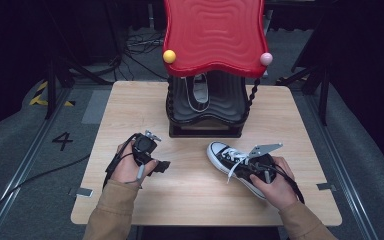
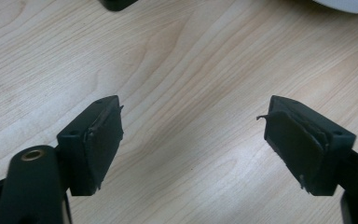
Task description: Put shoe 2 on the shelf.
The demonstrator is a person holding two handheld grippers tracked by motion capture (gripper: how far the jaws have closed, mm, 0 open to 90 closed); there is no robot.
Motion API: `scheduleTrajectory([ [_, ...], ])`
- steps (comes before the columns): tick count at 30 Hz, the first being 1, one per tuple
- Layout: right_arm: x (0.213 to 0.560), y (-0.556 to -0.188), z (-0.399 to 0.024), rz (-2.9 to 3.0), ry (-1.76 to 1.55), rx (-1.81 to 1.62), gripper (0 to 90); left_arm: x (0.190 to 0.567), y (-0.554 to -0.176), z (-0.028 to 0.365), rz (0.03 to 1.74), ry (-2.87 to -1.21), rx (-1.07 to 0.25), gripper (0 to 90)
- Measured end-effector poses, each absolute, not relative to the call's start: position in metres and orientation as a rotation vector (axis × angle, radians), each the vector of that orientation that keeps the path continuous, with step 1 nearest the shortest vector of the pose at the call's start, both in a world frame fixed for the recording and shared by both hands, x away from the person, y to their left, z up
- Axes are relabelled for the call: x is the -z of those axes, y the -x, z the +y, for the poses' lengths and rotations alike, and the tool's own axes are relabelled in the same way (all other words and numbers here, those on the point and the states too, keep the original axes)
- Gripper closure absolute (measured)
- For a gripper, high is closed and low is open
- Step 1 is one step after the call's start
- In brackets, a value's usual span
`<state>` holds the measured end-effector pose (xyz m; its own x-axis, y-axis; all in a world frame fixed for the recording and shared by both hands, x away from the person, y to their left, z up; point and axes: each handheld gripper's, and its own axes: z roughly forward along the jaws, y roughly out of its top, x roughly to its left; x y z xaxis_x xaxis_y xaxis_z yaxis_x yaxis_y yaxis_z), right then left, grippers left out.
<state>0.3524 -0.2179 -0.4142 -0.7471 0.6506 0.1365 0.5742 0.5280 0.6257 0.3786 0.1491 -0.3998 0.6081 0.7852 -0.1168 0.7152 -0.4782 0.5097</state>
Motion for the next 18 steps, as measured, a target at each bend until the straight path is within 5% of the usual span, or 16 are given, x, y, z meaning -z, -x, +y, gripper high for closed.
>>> scheduleTrajectory([
  [18,0.356,-0.367,-0.21,2.455,-1.08,-1.146,86.9,0.402,-0.38,0.16,1.212,-2.311,-0.182,17.8],
])
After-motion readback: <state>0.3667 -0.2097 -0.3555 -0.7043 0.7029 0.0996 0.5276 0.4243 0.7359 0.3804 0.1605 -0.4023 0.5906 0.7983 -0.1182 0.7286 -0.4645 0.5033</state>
